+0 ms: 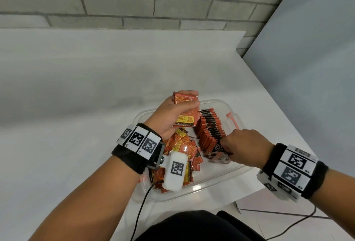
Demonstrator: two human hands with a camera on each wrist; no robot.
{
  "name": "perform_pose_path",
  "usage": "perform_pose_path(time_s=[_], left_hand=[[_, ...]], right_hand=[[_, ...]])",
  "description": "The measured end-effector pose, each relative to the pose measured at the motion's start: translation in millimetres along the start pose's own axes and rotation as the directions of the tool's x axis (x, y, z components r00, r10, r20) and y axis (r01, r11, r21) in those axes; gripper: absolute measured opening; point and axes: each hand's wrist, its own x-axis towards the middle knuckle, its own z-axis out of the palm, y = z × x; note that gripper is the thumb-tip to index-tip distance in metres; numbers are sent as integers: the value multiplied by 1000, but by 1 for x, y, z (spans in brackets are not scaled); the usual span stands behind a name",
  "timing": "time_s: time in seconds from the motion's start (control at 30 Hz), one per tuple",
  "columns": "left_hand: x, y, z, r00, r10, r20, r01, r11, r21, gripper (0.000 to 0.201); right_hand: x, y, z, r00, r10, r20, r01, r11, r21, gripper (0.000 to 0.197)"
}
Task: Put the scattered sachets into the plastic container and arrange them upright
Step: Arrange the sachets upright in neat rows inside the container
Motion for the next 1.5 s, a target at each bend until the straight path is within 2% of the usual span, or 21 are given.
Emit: perform_pose_path(time_s=[0.1, 0.23, 0.43, 0.57, 0.73, 0.9, 1.5], left_hand=[[0, 0, 0, 1000, 2, 1, -2, 1000, 3, 34], [0, 0, -1, 1000, 1, -1, -1, 1000, 2, 31], [0, 0, 0, 1000, 4, 0, -4, 1000, 2, 34], [0, 0, 0, 1000, 1, 1, -1, 1000, 7, 32], [0, 0, 0, 1000, 3, 2, -3, 1000, 18, 40], [1, -1, -1, 1000, -4, -5, 4, 1000, 12, 30], [0, 0, 0, 1000, -6, -13, 6, 1000, 14, 30]], right_hand=[[0, -3, -3, 1000, -14, -2, 14, 999, -46, 6], [2, -3, -4, 998, -26, -61, 23, 999, -45, 13], [6, -3, 1, 996, -50, -79, 44, 997, -70, 9], [7, -2, 2, 992, -48, -113, 40, 997, -71, 15], [6, 0, -2, 993, -33, -112, 29, 999, -45, 15], [5, 2, -1, 993, -29, -116, 28, 1000, -14, 16], [4, 3, 3, 991, -23, -130, 27, 999, 26, 18]])
